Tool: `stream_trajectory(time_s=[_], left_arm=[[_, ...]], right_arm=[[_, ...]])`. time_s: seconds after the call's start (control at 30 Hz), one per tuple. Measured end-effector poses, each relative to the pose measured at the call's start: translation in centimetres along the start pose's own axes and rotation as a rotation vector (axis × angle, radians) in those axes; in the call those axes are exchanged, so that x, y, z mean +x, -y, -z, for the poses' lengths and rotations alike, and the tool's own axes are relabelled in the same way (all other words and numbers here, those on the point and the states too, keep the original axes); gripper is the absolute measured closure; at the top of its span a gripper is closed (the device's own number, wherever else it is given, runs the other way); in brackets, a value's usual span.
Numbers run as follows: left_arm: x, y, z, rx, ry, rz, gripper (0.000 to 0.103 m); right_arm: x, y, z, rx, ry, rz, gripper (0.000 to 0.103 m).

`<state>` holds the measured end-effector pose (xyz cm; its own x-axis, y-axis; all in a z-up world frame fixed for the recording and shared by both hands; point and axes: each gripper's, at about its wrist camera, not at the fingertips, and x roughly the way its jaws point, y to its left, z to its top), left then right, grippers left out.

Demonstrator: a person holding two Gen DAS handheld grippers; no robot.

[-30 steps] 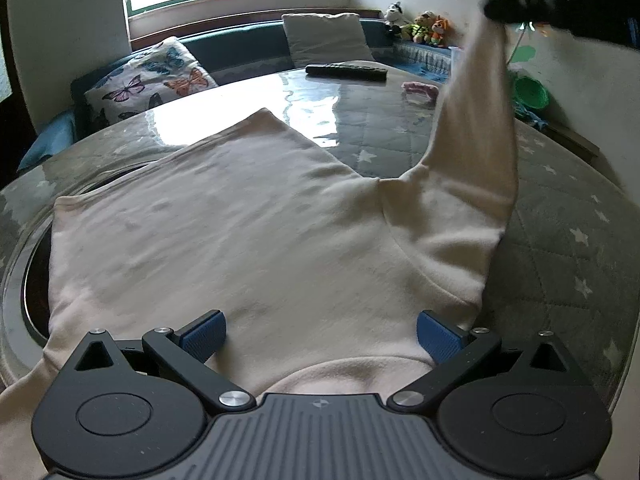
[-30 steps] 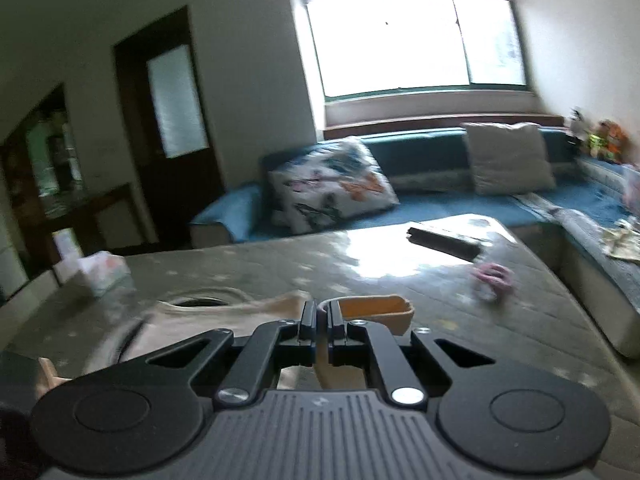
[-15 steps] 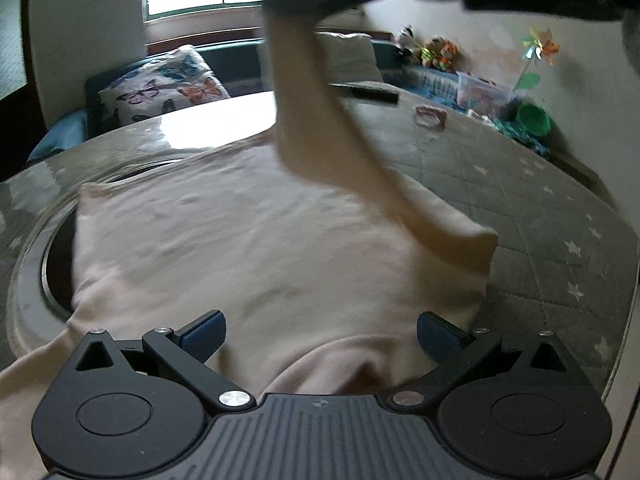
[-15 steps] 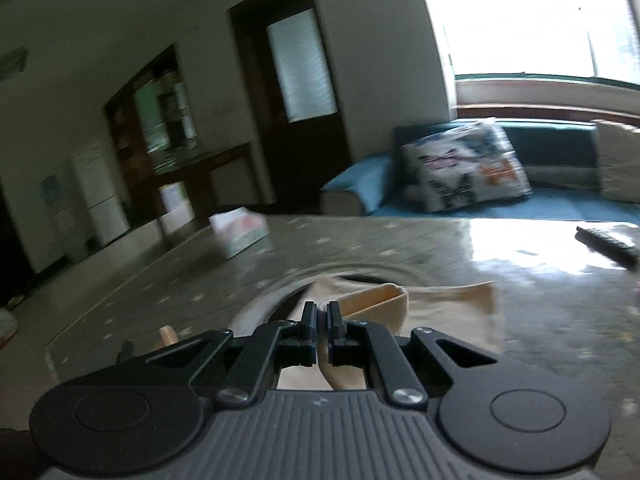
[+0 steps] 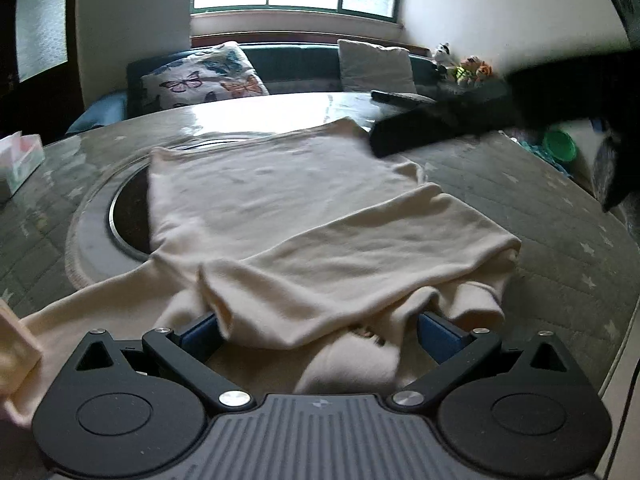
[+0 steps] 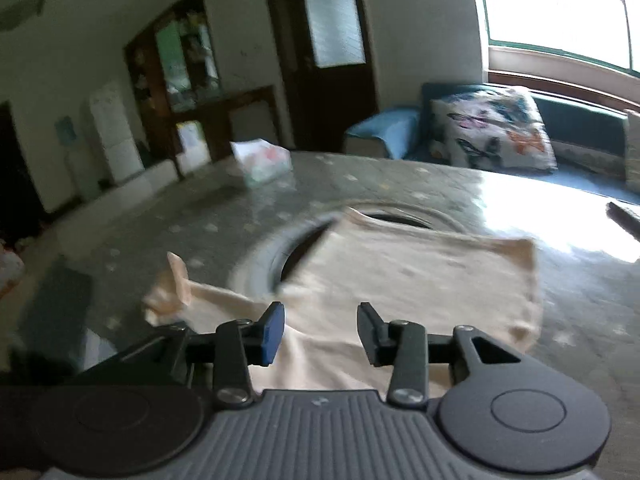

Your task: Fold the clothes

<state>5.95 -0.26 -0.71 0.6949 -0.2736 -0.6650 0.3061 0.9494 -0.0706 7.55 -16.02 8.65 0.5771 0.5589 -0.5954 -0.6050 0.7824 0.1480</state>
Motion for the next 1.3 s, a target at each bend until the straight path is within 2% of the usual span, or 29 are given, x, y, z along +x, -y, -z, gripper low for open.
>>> stream_trajectory(time_s=[0.13,0.27,0.33,0.43,0.5,0.57,0.67,0.77,0.9,0.97,1.07,1.3], left_arm=[[-1.2,-0.5,0.3,-0.028,0.022,-0.016,0.0],[-2.5,-1.1,0.1,-0.03,0.047,-0.05,0.0],[-3.0,-1.5,0.0,-0.038,0.058,-0.07,0.0],[-3.1,-2.2,-0.4,-0.06,0.065,-0.102,0.0],[-2.9,-2.6,-0.6,-0.074,0.062,-0.13,0.0],[-2.5,-3.0,-0.8,-0.092,0.052,-0.162,0.0],[-1.8,-3.5,-1.0,-0.123,0.04,-0.192,0.0],[-1.0,-3.7,-0.8,-0.125,0.013,-0.223,0.0],[-0.3,-4.5,0.1,-0.137,-0.031,-0.234,0.0],[-0.9,-5.0,0.5,-0.147,-0.025,-0.232,0.0],[-2.3,-5.9,0.8,-0.156,0.002,-0.225,0.0],[-3.7,-9.3,2.1,-0.207,-0.012,-0.291,0.0]], right_arm=[[-0.3,2.1,2.0,-0.024,-0.068,0.05,0.046],[0.3,4.0,4.7,0.008,-0.128,0.076,0.044],[0.3,4.7,5.6,0.043,-0.124,0.078,0.039],[0.4,5.5,6.9,0.093,-0.125,0.065,0.037],[0.4,5.4,7.4,0.084,-0.127,0.059,0.036],[0.2,5.3,7.0,0.068,-0.111,0.054,0.034],[0.0,5.3,6.1,0.057,-0.073,0.062,0.026],[0.6,5.5,5.4,0.065,-0.047,0.081,0.024],[2.5,5.4,5.4,0.071,-0.075,0.07,0.022],[3.2,5.1,5.5,0.058,-0.092,0.071,0.016],[3.5,4.2,5.4,0.02,-0.093,0.083,0.016],[4.8,3.3,4.4,0.008,-0.096,0.095,0.013]])
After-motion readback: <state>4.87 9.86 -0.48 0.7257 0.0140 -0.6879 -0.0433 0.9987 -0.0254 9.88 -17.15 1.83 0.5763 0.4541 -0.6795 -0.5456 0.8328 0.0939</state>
